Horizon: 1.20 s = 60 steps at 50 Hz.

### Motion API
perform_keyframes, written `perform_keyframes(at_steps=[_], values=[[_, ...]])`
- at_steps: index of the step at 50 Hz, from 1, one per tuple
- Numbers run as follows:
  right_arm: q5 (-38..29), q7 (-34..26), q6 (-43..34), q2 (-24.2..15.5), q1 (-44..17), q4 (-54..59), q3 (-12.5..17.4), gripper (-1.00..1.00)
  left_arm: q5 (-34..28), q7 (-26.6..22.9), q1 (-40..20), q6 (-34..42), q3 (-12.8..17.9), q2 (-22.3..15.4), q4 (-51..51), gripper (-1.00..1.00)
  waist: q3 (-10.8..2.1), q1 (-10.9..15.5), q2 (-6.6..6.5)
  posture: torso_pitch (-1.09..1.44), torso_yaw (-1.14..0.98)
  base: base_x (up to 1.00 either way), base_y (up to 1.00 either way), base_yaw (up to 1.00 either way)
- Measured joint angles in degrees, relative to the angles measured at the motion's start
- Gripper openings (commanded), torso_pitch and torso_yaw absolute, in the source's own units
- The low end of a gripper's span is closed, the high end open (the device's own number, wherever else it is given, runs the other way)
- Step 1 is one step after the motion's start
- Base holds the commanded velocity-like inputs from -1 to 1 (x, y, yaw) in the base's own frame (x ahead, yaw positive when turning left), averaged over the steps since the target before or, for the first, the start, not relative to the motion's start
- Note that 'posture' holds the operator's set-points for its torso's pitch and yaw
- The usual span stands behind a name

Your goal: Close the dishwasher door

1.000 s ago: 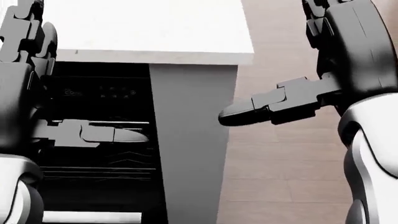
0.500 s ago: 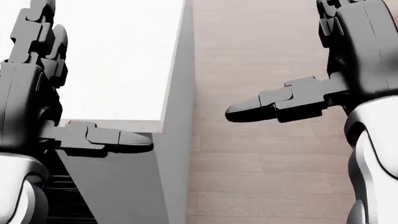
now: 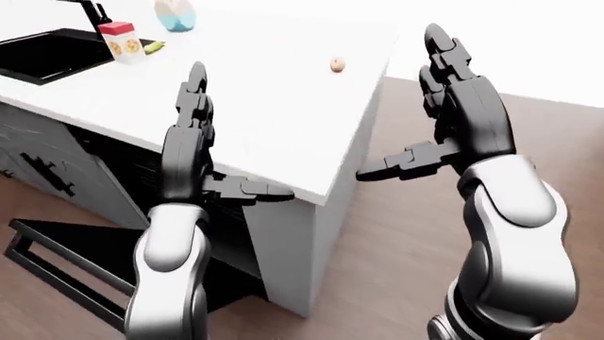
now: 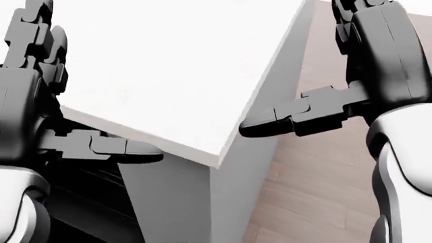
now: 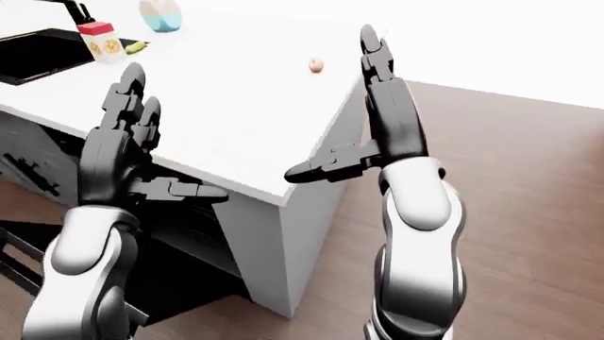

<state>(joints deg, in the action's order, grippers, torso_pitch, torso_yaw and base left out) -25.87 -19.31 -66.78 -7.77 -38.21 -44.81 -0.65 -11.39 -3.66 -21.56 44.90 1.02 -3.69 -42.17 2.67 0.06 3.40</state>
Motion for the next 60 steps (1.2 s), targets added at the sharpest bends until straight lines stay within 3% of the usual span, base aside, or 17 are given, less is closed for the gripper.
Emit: perform_keyframes(at_steps=[2,4,11,14,19,25,28,30,33,39,42,43,47,54,56,57,60], values=[[-0.2,0.1,-0.4,0.2,0.3,0.8,0.2,1.0,0.3,-0.2,0.2,0.5,-0.2,-0.1,0.6,1.0,-0.33,0.4,0.19,0.0,0.0,0.0,0.0,0.68],[-0.2,0.0,-0.4,0.3,-0.1,0.9,-0.1,1.0,0.2,-0.2,0.1,0.6,0.2,-0.2,0.5,1.0,-0.55,0.7,-0.6,0.0,0.0,0.0,0.0,0.68],[-0.3,-0.3,0.4,0.4,-0.3,0.6,-0.2,1.0,0.0,0.1,0.0,-0.5,0.2,-0.1,-0.6,1.0,-0.23,0.2,-5.0,0.0,0.0,0.0,0.0,0.69],[-0.4,-0.3,0.6,0.5,-0.5,1.0,-0.1,1.0,0.1,0.1,0.0,-0.5,0.2,-0.1,0.0,1.0,-0.75,0.1,-7.82,0.0,0.0,0.0,0.0,0.68],[0.5,-1.1,0.6,1.3,0.0,1.5,-1.5,1.0,-0.4,0.5,0.8,-0.1,1.8,-0.5,0.9,1.0,-1.51,1.5,-6.32,0.0,0.0,0.0,0.0,0.68],[0.4,-0.7,0.8,1.0,-2.2,1.0,-0.8,1.0,0.8,0.6,-0.1,-0.3,2.8,-1.1,1.0,1.0,-0.49,1.1,-2.2,0.0,0.0,0.0,0.0,0.69],[1.3,-0.7,2.0,1.0,-0.6,0.4,0.0,1.0,0.0,1.0,-1.0,1.3,1.4,-1.2,-1.0,1.0,-0.51,0.8,1.0,0.0,0.0,0.0,0.0,0.68],[1.3,-0.7,0.8,0.1,-0.3,0.2,0.5,1.0,-0.2,0.9,-0.8,1.1,-0.1,-0.3,-1.3,1.0,-0.07,-0.1,0.35,0.0,0.0,0.0,0.0,0.69],[0.6,-0.6,-1.1,-0.4,-0.9,-0.5,0.6,1.0,0.3,0.1,-0.6,1.0,-0.8,-0.2,0.4,1.0,-0.46,0.5,0.13,0.0,0.0,0.0,0.0,0.68],[1.4,-0.4,0.1,0.0,0.5,-2.2,1.5,1.0,-0.6,0.0,-2.0,3.3,0.1,-0.6,-2.8,1.0,0.01,0.2,-4.15,0.0,0.0,0.0,0.0,0.68],[2.1,0.6,0.8,-0.2,0.1,0.2,1.9,1.0,-1.0,-0.1,-2.1,3.1,-0.3,-0.4,-3.7,1.0,-0.63,-0.1,-7.35,0.0,0.0,0.0,0.0,0.68],[2.1,0.8,0.5,0.0,-0.5,0.5,1.2,1.0,-1.0,-0.2,-1.8,2.6,-0.1,-0.6,-3.4,1.0,-0.89,0.3,-7.44,0.0,0.0,0.0,0.0,0.68],[3.1,0.2,0.5,0.7,0.2,0.2,-1.4,1.0,-0.8,-0.1,-0.1,2.6,1.7,-0.6,-0.9,1.0,-0.99,1.7,-5.9,0.0,0.0,0.0,0.0,0.69],[3.8,0.9,2.4,0.6,0.3,1.2,0.2,1.0,-0.6,0.2,-0.4,0.7,1.1,-0.7,-0.6,1.0,0.02,0.9,-1.17,0.0,0.0,0.0,0.0,0.68],[3.8,1.1,2.2,0.5,-0.5,1.3,0.3,1.0,-0.3,0.0,-0.7,0.4,1.2,-0.7,-0.4,1.0,-0.63,0.4,1.12,0.0,0.0,0.0,0.0,0.67],[3.8,1.2,2.2,0.2,-0.3,1.6,0.7,1.0,-0.1,0.0,-0.4,0.3,0.9,-0.3,-0.2,1.0,-0.74,-0.1,0.57,0.0,0.0,0.0,0.0,0.67],[3.4,1.7,1.4,0.1,-0.1,1.9,1.2,1.0,0.3,-0.3,-0.1,1.1,0.3,-0.4,0.0,1.0,-0.42,0.3,0.68,0.0,0.0,0.0,0.0,0.67]])
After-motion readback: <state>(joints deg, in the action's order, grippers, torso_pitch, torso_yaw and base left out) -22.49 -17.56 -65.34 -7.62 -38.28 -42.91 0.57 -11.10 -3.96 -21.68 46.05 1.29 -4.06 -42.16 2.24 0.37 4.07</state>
